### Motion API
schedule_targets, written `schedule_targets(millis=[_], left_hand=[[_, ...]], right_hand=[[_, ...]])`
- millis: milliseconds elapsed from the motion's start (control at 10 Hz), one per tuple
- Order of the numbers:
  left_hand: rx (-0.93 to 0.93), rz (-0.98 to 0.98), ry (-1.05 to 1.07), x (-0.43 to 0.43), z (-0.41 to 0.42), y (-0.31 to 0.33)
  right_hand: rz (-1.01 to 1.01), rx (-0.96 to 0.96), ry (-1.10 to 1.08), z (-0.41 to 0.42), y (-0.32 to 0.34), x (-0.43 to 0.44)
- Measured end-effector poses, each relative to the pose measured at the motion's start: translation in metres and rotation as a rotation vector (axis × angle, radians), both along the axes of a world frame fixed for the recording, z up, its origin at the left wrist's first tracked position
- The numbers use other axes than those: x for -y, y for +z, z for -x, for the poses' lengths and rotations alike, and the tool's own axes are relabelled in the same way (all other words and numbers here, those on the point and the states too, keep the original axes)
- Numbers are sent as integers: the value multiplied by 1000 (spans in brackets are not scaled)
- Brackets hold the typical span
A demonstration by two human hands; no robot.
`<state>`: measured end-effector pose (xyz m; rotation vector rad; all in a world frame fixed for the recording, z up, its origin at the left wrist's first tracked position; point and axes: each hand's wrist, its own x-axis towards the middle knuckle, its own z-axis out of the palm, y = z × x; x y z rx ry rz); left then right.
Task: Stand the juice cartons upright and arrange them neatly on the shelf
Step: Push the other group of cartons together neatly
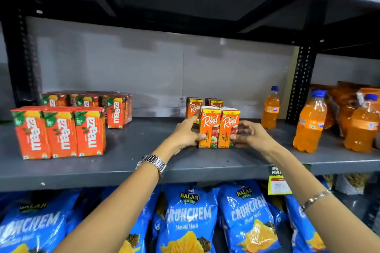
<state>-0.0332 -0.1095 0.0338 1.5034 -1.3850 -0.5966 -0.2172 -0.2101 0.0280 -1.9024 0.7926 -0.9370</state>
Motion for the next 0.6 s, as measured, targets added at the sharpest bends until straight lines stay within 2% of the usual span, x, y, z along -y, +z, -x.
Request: schedule_targets(millis=[500,600], left_hand=[[-2,-16,-83,-24,6,-1],[40,-20,-75,-27,10,1]], right_hand=[[-19,37,40,20,-7,-22],[26,16,-5,18,-10,-29]])
